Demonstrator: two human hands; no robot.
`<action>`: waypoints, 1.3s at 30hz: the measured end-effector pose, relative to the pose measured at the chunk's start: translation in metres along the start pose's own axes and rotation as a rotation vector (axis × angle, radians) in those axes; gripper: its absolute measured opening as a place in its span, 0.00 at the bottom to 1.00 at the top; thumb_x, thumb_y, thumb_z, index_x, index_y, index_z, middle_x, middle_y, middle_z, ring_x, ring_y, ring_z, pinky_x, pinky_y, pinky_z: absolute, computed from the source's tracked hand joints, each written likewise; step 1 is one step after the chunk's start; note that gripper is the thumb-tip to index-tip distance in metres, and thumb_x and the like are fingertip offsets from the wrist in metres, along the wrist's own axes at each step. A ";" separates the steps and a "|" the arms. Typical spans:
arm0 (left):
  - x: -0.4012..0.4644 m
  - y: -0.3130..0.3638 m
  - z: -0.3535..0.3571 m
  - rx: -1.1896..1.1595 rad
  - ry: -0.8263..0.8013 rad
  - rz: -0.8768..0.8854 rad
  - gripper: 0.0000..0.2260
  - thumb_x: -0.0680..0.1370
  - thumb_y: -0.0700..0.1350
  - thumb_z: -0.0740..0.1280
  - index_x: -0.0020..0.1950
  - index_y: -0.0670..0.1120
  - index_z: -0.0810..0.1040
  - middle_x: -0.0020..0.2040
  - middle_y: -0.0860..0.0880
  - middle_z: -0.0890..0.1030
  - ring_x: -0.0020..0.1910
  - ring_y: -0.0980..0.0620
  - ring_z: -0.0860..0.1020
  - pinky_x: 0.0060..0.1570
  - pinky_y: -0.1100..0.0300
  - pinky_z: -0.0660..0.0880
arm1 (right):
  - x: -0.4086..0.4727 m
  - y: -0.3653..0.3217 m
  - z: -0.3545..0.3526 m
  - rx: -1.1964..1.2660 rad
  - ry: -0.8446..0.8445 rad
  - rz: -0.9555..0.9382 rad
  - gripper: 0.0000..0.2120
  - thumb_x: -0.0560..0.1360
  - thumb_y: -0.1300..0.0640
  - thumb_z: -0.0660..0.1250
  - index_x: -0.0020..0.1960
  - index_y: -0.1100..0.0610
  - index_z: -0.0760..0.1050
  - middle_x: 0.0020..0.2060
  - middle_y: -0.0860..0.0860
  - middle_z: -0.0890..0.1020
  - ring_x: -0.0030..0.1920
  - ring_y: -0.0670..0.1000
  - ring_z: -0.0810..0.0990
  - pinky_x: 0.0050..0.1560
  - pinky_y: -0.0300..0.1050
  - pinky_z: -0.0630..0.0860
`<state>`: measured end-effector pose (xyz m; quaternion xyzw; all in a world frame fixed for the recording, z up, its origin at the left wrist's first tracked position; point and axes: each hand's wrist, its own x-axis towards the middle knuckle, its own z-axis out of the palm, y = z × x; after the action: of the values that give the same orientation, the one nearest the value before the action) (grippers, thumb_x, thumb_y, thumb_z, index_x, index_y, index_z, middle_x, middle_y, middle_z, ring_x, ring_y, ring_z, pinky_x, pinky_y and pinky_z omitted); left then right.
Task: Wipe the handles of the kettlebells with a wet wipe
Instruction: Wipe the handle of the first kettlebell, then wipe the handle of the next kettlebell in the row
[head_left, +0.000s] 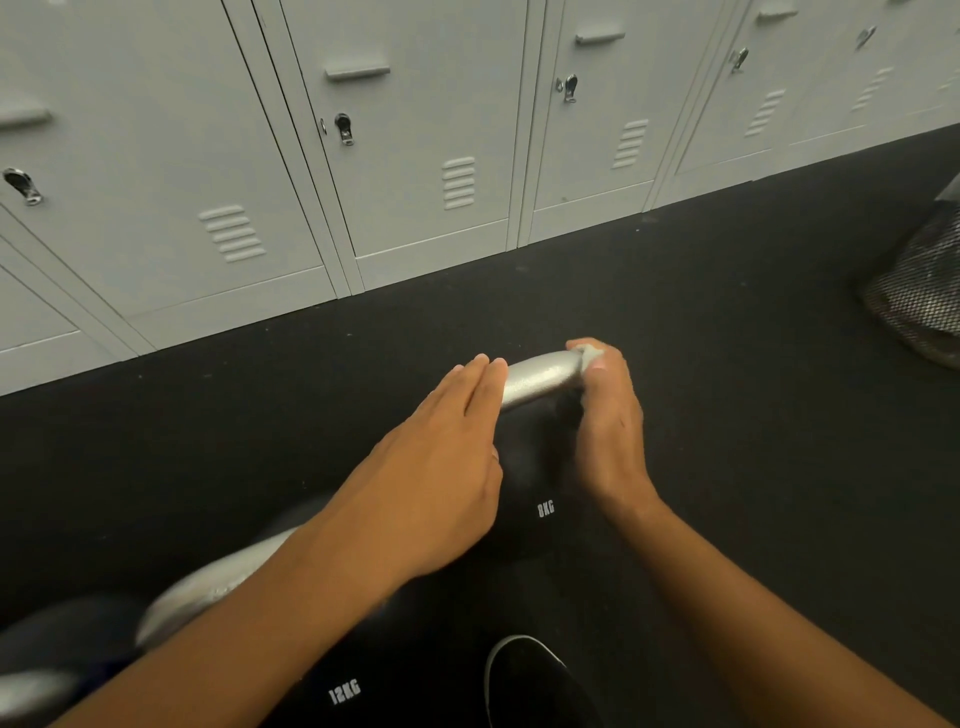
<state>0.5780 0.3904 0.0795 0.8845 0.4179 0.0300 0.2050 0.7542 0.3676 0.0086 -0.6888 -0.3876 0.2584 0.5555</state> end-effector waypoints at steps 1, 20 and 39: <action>0.000 0.000 0.000 -0.011 0.004 -0.003 0.31 0.86 0.48 0.56 0.84 0.52 0.41 0.84 0.57 0.43 0.83 0.57 0.48 0.77 0.59 0.58 | -0.004 0.000 0.001 -0.068 -0.018 -0.142 0.14 0.84 0.49 0.54 0.63 0.47 0.76 0.57 0.41 0.77 0.59 0.46 0.76 0.59 0.43 0.73; -0.006 0.005 -0.032 -0.292 -0.003 -0.186 0.25 0.87 0.45 0.55 0.84 0.57 0.54 0.77 0.49 0.72 0.65 0.54 0.76 0.61 0.62 0.70 | -0.047 -0.043 0.021 -0.378 -0.276 -0.421 0.20 0.81 0.57 0.54 0.67 0.50 0.78 0.64 0.43 0.81 0.75 0.42 0.69 0.82 0.44 0.51; -0.128 -0.013 -0.109 -0.545 0.379 -0.268 0.04 0.78 0.50 0.73 0.51 0.57 0.81 0.48 0.60 0.84 0.49 0.63 0.82 0.50 0.67 0.77 | -0.124 -0.180 0.033 0.190 -0.594 -0.035 0.14 0.75 0.50 0.67 0.52 0.59 0.82 0.49 0.64 0.83 0.47 0.57 0.82 0.54 0.56 0.79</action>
<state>0.4612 0.3384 0.1896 0.7134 0.5374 0.2767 0.3546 0.6134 0.2994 0.1647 -0.5212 -0.5190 0.4739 0.4842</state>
